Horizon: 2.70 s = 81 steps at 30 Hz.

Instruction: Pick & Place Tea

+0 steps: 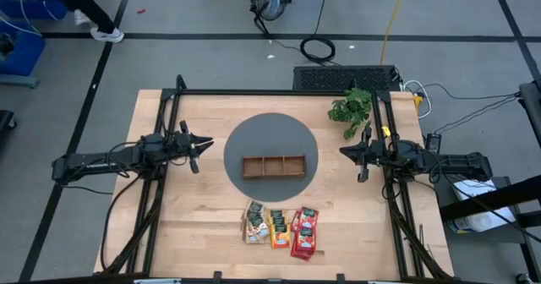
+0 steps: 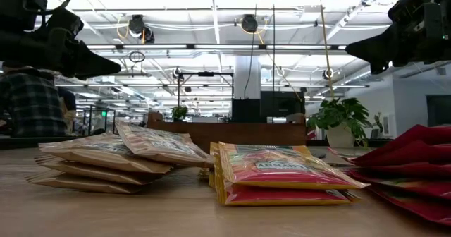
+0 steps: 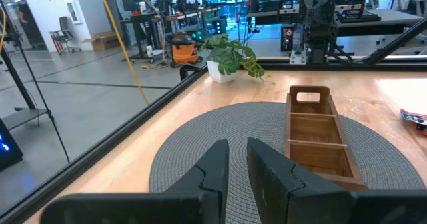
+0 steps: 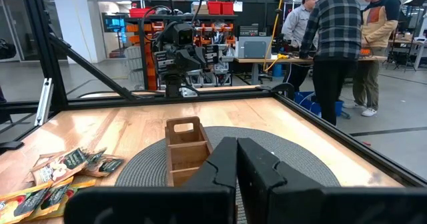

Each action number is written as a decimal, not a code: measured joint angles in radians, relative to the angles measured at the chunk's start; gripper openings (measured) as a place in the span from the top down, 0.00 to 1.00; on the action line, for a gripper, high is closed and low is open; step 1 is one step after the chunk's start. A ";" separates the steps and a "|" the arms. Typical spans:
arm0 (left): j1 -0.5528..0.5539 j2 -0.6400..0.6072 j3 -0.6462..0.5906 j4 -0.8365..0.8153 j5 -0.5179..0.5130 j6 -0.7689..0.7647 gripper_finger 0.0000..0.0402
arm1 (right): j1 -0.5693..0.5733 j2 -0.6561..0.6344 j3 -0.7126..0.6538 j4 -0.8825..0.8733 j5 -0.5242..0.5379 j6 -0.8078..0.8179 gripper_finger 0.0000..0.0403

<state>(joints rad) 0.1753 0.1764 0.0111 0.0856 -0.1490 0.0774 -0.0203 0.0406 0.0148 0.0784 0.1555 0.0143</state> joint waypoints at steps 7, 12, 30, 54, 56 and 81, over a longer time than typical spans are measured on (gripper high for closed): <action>0.001 0.000 0.000 0.032 -0.038 0.126 0.84 | 0.000 0.000 0.000 0.000 0.000 0.000 1.00; 0.001 -0.001 0.000 0.072 -0.111 0.160 0.84 | 0.000 0.000 0.000 0.022 0.000 0.000 1.00; 0.001 0.000 0.000 0.083 -0.113 0.176 0.84 | 0.000 0.000 0.000 0.023 0.000 0.082 1.00; -0.020 0.029 0.013 0.360 0.200 -0.259 0.85 | 0.000 0.007 0.000 0.001 0.000 0.102 1.00; -0.048 0.081 0.014 0.396 0.211 -0.240 0.87 | 0.000 0.008 0.000 -0.001 0.000 0.110 1.00; -0.282 1.217 0.638 0.505 0.220 -0.021 0.99 | 0.056 0.102 0.066 -0.001 -0.124 0.051 1.00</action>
<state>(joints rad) -0.1070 1.3938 0.6493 0.5903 0.0710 0.0566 0.0356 0.1423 0.0806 0.0774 0.0320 0.0654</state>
